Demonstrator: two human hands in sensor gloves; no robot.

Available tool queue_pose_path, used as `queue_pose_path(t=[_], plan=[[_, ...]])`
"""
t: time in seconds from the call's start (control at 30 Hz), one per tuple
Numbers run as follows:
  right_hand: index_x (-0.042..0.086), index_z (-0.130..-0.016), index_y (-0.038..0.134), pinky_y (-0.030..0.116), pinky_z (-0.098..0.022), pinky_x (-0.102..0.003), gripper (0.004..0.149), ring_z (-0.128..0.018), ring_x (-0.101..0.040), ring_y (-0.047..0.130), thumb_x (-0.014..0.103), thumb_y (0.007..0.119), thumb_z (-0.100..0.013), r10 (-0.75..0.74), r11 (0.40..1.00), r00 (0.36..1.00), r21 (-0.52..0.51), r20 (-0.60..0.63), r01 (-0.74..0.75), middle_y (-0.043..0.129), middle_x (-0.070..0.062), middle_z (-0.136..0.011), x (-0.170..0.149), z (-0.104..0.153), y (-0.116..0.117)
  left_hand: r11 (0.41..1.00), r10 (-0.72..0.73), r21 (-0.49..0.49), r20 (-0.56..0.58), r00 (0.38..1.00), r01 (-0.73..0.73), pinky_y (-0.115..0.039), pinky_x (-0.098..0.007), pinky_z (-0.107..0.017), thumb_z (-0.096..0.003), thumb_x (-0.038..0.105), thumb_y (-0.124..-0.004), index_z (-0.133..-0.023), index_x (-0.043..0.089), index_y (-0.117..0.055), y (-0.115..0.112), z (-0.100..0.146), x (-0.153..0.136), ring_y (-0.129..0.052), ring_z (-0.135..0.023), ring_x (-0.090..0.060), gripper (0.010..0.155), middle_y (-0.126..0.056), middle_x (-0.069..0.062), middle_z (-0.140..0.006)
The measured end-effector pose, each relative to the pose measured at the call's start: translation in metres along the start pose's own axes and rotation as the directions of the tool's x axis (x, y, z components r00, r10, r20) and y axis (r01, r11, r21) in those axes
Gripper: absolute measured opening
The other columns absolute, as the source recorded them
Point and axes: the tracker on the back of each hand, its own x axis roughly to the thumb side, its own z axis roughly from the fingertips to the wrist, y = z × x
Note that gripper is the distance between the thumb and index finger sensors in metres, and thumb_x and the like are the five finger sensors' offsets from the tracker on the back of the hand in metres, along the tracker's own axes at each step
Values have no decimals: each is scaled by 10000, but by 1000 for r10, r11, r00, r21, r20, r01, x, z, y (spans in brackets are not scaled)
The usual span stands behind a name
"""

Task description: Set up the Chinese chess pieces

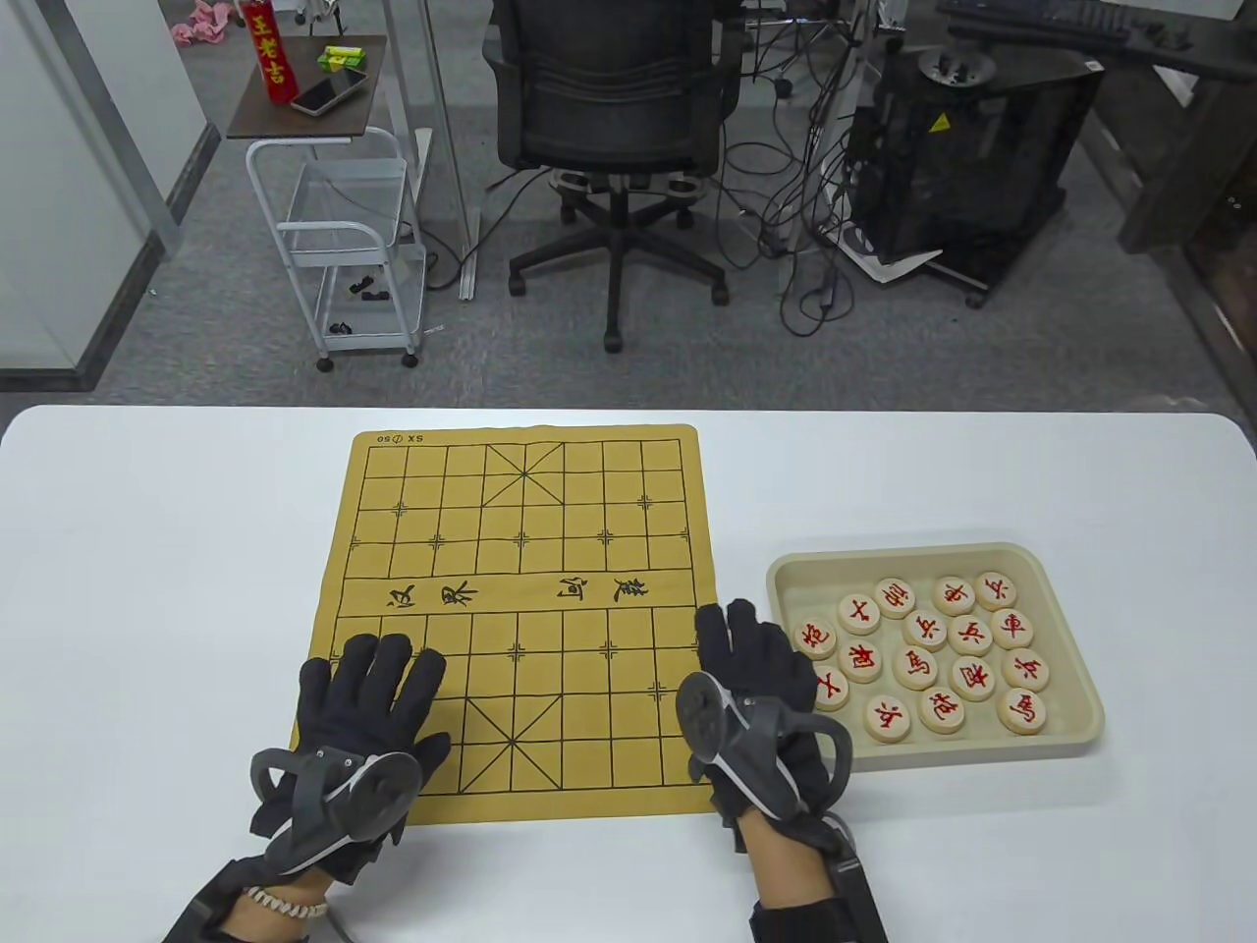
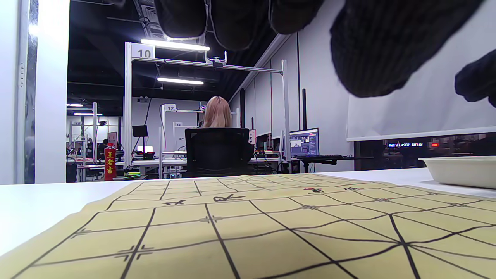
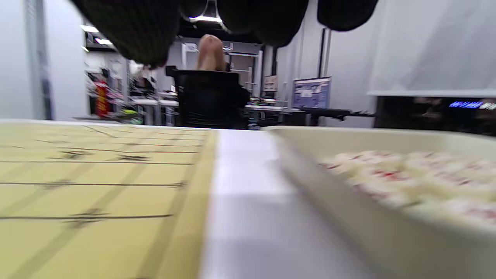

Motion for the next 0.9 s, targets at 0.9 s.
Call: queue_pose_path(t=[0.9], plan=[[309,-1043,648,734,-645,-463,751,-714,-139,839,445,971,-378,295,818,953,496,74,-292,749,27,-984,-56,-61,67,998,20,-61,1,1000,-20,-385,-735,-758,-393,555,-825,-1097,345,-397,-4,-4,-4,-515,-1139,-477,850,-455,-117,-1219]])
